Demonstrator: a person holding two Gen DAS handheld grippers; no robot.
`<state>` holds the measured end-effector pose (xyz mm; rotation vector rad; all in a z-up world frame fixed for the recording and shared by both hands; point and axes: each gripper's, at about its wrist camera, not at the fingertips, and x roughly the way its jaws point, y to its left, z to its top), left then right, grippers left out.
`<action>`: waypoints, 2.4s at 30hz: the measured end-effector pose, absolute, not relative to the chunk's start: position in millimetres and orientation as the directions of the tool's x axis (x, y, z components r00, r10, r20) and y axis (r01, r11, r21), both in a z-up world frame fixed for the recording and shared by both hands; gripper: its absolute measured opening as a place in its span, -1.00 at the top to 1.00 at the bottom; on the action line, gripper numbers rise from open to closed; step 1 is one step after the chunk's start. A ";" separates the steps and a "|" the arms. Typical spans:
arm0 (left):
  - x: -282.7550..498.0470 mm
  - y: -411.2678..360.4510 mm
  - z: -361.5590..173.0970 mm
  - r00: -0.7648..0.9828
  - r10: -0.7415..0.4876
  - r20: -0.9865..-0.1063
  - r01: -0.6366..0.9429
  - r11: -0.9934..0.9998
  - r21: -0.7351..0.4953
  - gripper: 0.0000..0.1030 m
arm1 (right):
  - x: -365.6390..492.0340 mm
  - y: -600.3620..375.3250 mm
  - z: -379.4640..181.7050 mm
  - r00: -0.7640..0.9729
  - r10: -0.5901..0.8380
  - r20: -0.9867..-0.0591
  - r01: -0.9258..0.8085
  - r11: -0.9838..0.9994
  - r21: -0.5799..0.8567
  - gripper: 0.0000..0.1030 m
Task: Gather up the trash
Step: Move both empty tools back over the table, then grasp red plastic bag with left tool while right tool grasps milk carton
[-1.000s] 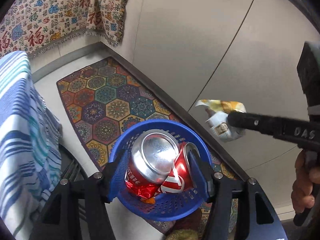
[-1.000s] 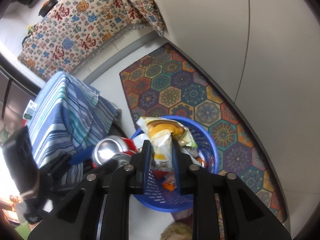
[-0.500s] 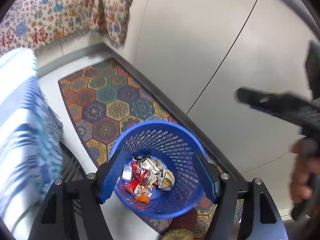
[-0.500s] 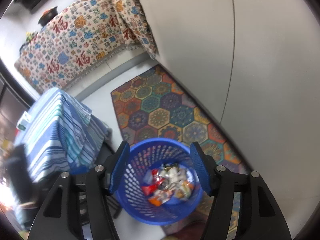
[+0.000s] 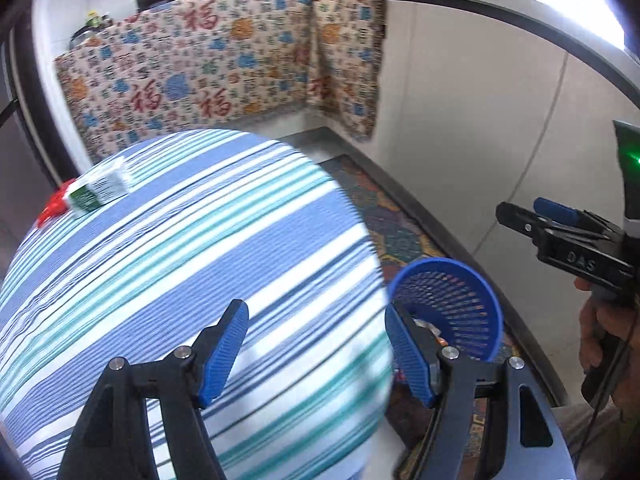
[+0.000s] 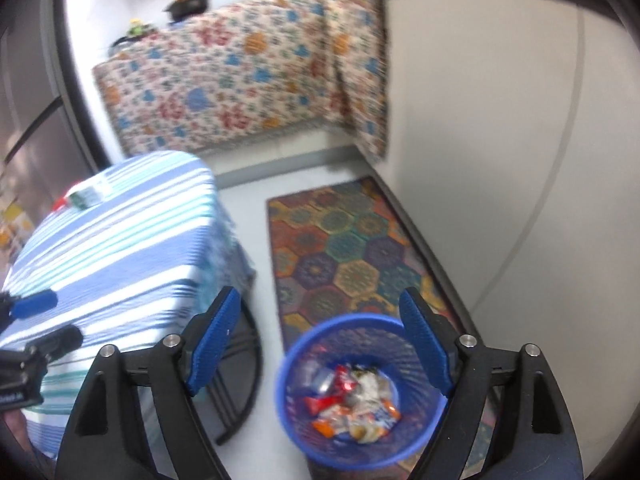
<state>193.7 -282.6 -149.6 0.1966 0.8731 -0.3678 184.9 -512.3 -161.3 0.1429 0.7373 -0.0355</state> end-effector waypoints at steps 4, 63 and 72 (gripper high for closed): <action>195.9 -246.0 -142.9 0.606 -0.199 -0.770 0.345 0.938 0.029 -0.40 | 189.2 -463.9 -154.8 0.760 0.056 -0.647 -0.001 0.996 0.085 -0.68; 468.0 114.4 -180.9 0.655 -0.172 -0.736 0.196 0.979 -0.055 -0.88 | 415.3 -201.9 -177.3 0.549 0.389 -0.740 -0.485 0.869 0.096 0.12; 508.3 70.9 -176.3 0.621 -0.229 -0.749 0.440 0.893 0.092 -0.86 | 344.7 -243.5 -178.5 0.544 0.307 -0.781 -0.346 0.930 0.125 0.12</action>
